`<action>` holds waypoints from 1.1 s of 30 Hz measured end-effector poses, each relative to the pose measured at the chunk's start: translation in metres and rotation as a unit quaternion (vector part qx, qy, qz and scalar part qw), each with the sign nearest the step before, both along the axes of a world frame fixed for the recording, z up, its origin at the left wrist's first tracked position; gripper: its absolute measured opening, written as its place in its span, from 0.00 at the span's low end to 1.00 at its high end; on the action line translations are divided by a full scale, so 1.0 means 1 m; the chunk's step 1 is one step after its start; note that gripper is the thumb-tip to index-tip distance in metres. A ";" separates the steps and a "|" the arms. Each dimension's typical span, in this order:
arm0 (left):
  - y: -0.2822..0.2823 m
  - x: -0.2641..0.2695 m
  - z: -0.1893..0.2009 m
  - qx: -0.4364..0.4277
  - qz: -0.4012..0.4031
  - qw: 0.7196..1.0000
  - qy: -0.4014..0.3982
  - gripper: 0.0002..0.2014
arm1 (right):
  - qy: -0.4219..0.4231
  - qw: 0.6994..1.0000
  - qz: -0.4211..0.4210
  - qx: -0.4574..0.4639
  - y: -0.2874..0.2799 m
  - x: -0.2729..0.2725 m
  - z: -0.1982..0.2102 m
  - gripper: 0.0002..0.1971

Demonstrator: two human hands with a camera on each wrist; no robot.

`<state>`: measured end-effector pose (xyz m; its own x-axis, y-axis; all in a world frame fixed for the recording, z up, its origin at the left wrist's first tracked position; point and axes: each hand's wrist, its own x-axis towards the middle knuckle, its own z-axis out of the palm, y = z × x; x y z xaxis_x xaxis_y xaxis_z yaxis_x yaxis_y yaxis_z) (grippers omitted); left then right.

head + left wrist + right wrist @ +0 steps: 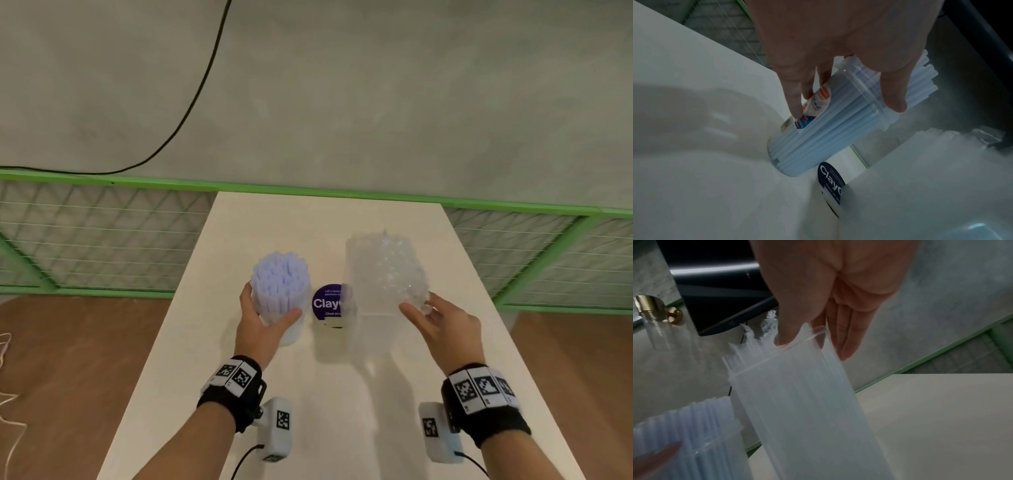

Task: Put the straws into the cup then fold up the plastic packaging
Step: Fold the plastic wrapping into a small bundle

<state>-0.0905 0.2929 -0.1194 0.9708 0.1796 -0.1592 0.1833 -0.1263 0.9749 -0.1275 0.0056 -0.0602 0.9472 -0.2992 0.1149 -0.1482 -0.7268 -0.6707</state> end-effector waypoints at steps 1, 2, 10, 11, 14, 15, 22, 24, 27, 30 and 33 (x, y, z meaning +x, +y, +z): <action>-0.003 -0.002 -0.001 -0.003 -0.005 1.000 -0.003 0.49 | -0.005 1.000 -0.017 0.022 -0.007 -0.004 0.000 0.20; -0.008 -0.003 -0.001 -0.005 -0.011 1.000 -0.003 0.48 | -0.017 0.998 -0.035 0.057 -0.013 -0.008 -0.001 0.23; -0.032 -0.007 -0.005 -0.024 -0.027 0.999 -0.012 0.48 | -0.015 0.980 0.029 0.199 -0.013 -0.013 -0.023 0.51; -0.033 -0.005 -0.005 -0.025 -0.027 0.999 -0.012 0.49 | -0.015 0.982 0.031 0.187 -0.011 -0.009 -0.025 0.53; -0.033 0.006 -0.004 -0.023 -0.027 0.999 -0.006 0.50 | -0.018 0.984 0.034 0.176 -0.010 0.007 -0.026 0.51; -0.033 0.011 -0.003 -0.023 -0.026 0.999 -0.003 0.51 | -0.017 0.984 0.035 0.172 -0.011 0.013 -0.025 0.51; -0.037 0.086 0.001 -0.023 -0.015 1.000 0.009 0.53 | -0.017 0.986 0.020 0.162 -0.026 0.092 -0.023 0.48; -0.040 0.115 0.000 -0.021 -0.015 1.000 0.010 0.51 | -0.022 0.985 0.010 0.170 -0.028 0.122 -0.022 0.47; -0.048 0.166 -0.002 -0.019 -0.018 1.000 0.009 0.51 | -0.020 0.985 -0.002 0.171 -0.030 0.170 -0.022 0.47; -0.058 0.220 -0.005 -0.008 -0.015 1.000 0.005 0.49 | -0.026 0.986 -0.013 0.167 -0.031 0.220 -0.024 0.47; -0.069 0.270 -0.008 0.011 -0.013 1.000 0.001 0.46 | -0.027 0.986 -0.017 0.164 -0.031 0.267 -0.024 0.47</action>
<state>0.1797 0.2236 -0.1274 0.9749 0.1584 -0.1567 0.1810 -0.1526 0.9716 0.1395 -0.0256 -0.0838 0.9309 -0.3610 0.0566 -0.1266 -0.4640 -0.8767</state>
